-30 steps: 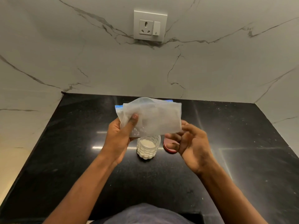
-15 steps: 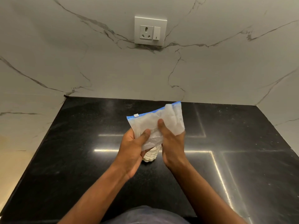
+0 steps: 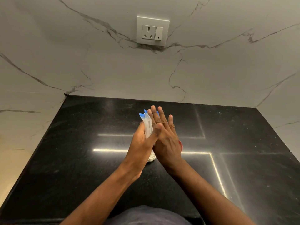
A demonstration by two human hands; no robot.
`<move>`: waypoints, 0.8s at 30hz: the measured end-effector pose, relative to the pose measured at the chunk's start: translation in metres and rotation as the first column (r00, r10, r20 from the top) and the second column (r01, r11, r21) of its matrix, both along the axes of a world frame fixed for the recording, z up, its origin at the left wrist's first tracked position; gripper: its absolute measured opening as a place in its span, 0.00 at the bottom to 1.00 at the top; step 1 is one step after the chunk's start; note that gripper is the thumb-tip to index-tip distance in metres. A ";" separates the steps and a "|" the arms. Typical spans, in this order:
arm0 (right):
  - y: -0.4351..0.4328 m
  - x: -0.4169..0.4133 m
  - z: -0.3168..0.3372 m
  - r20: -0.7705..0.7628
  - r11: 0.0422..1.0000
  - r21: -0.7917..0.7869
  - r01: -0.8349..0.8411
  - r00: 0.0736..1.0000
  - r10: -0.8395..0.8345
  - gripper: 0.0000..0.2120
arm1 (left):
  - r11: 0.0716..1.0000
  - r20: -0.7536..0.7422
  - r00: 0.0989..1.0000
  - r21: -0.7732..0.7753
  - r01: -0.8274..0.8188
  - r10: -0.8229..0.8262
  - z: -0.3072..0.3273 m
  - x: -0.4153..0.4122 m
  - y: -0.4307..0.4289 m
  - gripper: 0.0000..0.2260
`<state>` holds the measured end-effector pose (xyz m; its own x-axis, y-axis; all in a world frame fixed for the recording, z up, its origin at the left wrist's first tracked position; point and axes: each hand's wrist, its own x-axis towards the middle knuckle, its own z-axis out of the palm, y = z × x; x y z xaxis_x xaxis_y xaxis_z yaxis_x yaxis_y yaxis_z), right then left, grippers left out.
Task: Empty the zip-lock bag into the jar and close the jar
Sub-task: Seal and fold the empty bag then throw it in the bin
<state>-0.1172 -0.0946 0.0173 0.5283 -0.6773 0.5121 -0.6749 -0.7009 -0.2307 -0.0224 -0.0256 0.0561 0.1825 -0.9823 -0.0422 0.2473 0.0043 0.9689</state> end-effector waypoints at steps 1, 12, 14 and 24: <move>-0.001 0.001 0.001 -0.059 1.000 -0.004 0.000 0.998 0.000 0.27 | 1.000 0.012 0.999 0.006 -0.031 0.030 0.000 -0.002 -0.001 0.29; 0.023 -0.016 0.012 0.400 0.809 0.532 -0.252 0.916 0.022 0.42 | 0.945 -0.226 0.941 0.265 -0.190 0.252 0.001 0.032 -0.010 0.14; 0.025 -0.021 0.023 0.604 0.536 0.726 -0.431 0.772 -0.197 0.42 | 0.949 -0.216 0.953 0.278 -0.151 0.214 -0.003 0.040 -0.009 0.13; -0.009 -0.028 0.033 0.552 0.207 0.823 -0.528 0.663 -0.506 0.16 | 0.951 -0.124 0.992 0.308 0.027 0.012 -0.002 0.050 -0.005 0.12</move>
<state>-0.1448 -0.1037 0.0499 0.4359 -0.8364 -0.3324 0.0453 0.3893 -0.9200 0.0273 -0.0303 0.0545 0.1497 -0.9190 -0.3648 0.3637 -0.2919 0.8846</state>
